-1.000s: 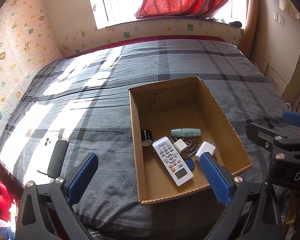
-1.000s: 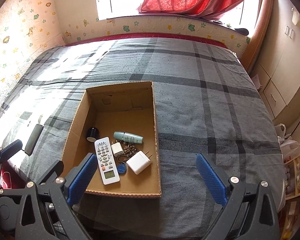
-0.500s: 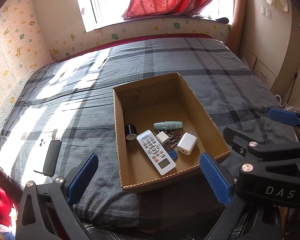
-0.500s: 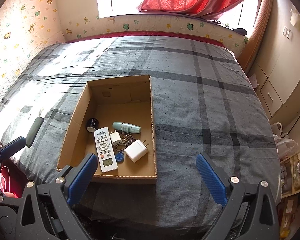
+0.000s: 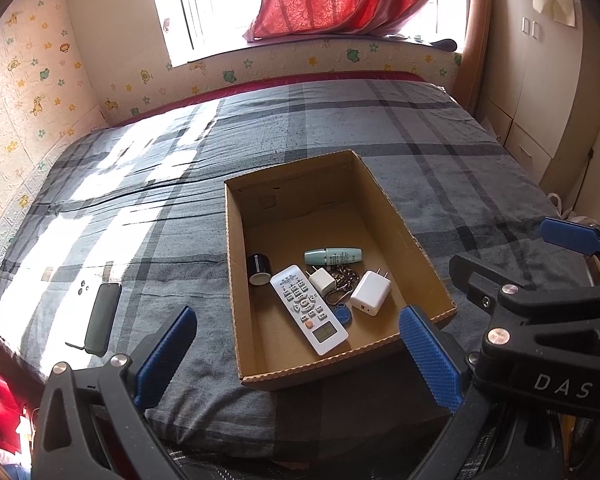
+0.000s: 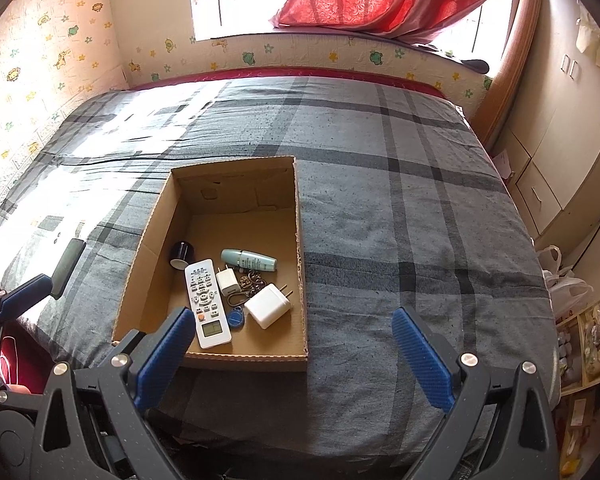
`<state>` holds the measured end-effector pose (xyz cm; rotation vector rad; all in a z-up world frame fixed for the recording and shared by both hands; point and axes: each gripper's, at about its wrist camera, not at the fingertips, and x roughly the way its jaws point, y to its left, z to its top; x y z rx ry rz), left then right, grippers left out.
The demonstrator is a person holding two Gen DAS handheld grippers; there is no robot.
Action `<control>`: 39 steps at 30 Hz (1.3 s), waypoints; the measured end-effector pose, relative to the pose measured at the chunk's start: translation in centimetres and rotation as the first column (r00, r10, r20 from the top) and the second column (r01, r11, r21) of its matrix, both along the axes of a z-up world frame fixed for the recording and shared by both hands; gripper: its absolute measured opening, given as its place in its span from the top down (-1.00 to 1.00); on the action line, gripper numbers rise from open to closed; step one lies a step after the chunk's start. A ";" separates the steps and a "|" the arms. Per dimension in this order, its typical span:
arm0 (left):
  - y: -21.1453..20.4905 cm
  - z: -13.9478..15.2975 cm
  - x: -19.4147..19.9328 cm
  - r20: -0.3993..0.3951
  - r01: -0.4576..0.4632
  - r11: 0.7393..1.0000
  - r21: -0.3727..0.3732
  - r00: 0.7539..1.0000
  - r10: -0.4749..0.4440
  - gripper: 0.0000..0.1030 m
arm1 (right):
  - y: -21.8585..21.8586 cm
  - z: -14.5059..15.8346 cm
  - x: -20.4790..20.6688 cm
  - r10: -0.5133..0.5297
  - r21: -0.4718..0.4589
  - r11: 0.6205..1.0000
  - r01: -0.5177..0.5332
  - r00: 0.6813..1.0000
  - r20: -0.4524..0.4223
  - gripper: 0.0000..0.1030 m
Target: Organize rigid objects
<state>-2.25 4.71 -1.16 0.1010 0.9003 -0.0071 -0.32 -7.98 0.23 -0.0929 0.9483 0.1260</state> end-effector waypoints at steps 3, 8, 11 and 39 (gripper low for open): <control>0.0 0.0 0.0 0.002 0.001 1.000 0.001 1.000 -0.001 -1.00 | 0.0 0.1 0.0 -0.002 0.001 1.000 0.002 1.000 0.002 -0.96; -0.1 0.0 0.1 0.004 0.001 1.000 0.001 1.000 -0.001 -1.00 | 0.0 0.1 0.0 -0.001 0.001 1.000 0.001 1.000 0.004 -0.96; -0.1 0.0 0.1 0.005 0.001 1.000 0.002 1.000 -0.001 -1.00 | 0.1 0.1 0.0 0.000 0.000 1.000 0.000 1.000 0.005 -0.96; -0.1 0.0 0.3 0.006 0.009 1.000 0.005 1.000 -0.009 -1.00 | 0.2 0.3 0.3 0.013 -0.011 1.000 -0.012 1.000 0.014 -0.96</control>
